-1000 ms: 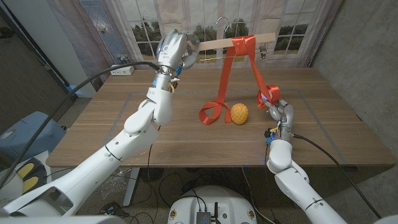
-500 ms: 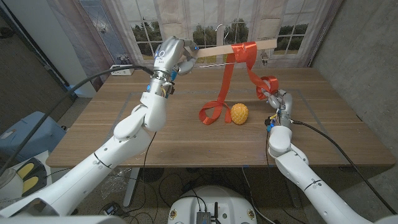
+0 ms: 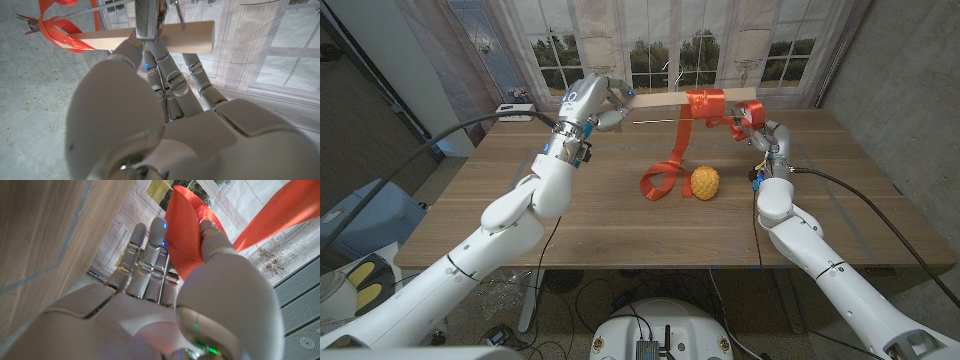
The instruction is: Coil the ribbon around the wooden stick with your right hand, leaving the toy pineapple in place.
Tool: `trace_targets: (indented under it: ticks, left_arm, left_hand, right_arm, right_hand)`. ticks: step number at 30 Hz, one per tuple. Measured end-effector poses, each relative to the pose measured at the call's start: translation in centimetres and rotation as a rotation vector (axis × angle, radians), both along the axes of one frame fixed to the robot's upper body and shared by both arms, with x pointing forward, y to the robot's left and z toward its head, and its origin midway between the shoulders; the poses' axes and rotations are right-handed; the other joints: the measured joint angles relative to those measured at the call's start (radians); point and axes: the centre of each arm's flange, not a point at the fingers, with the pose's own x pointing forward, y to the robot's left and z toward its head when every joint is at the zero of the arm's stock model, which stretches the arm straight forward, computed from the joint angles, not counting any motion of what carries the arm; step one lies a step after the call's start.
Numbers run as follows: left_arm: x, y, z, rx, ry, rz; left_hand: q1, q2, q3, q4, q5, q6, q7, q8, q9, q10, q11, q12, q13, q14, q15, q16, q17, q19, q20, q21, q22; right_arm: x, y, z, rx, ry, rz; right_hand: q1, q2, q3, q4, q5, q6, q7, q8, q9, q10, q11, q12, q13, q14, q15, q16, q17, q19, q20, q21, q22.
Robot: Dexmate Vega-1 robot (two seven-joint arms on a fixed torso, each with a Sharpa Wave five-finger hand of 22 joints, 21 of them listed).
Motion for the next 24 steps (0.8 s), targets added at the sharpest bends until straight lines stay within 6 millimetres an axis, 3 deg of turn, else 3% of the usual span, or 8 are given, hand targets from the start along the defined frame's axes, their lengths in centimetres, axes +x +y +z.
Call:
trace_targets:
  ticks: [2, 3, 4, 24]
  left_arm:
    - [0.1, 0.3, -0.2, -0.001, 0.024, -0.016]
    - [0.1, 0.4, -0.2, -0.001, 0.026, -0.014]
    - [0.2, 0.5, -0.3, -0.001, 0.036, -0.022]
    - [1.4, 2.9, -0.6, 0.024, 0.187, -0.056]
  left_hand:
    - [0.000, 0.000, 0.000, 0.000, 0.000, 0.000, 0.000, 0.000, 0.000, 0.000, 0.000, -0.003, 0.000, 0.000, 0.000, 0.000, 0.000, 0.000, 0.000, 0.000, 0.000]
    - [0.000, 0.000, 0.000, 0.000, 0.000, 0.012, -0.012, 0.000, 0.000, 0.000, 0.000, -0.004, 0.000, 0.000, 0.000, 0.000, 0.001, 0.000, 0.000, 0.000, 0.000]
    - [0.000, 0.000, 0.000, 0.000, 0.000, 0.035, -0.021, 0.009, 0.048, 0.000, 0.000, -0.007, 0.000, 0.001, 0.001, 0.001, 0.004, 0.000, 0.000, 0.000, 0.000]
    - [-0.002, 0.002, 0.000, 0.000, 0.002, 0.024, -0.018, 0.003, 0.065, 0.000, 0.000, -0.005, 0.000, 0.002, 0.002, -0.006, 0.008, 0.000, 0.000, 0.000, 0.000]
  right_arm:
    - [-0.3, -0.1, 1.3, -0.022, -0.011, -0.002]
    - [-0.3, -0.1, 1.3, -0.024, -0.008, -0.004]
    - [-0.5, -0.2, 1.9, -0.032, -0.015, -0.004]
    - [-2.5, 1.1, 8.7, -0.166, -0.078, -0.020]
  right_hand:
    - [0.000, 0.000, -0.003, 0.003, 0.000, 0.000, 0.000, -0.001, 0.000, 0.000, 0.000, 0.000, -0.003, 0.000, 0.000, 0.000, 0.000, 0.000, 0.000, 0.000, 0.000]
    - [0.000, 0.000, -0.004, 0.004, -0.006, 0.000, 0.000, -0.001, 0.000, 0.000, 0.000, 0.000, -0.005, 0.000, 0.000, 0.000, -0.003, 0.000, 0.000, 0.000, 0.000]
    - [-0.001, 0.001, -0.004, 0.004, -0.007, 0.000, 0.000, -0.001, 0.000, 0.000, 0.000, 0.000, -0.005, 0.000, 0.000, 0.000, -0.005, 0.000, 0.000, 0.000, 0.000]
    - [-0.004, 0.004, -0.004, 0.004, -0.023, 0.000, 0.000, 0.002, -0.008, 0.000, 0.000, -0.004, -0.007, 0.000, 0.000, 0.000, -0.009, -0.006, -0.006, 0.000, 0.000]
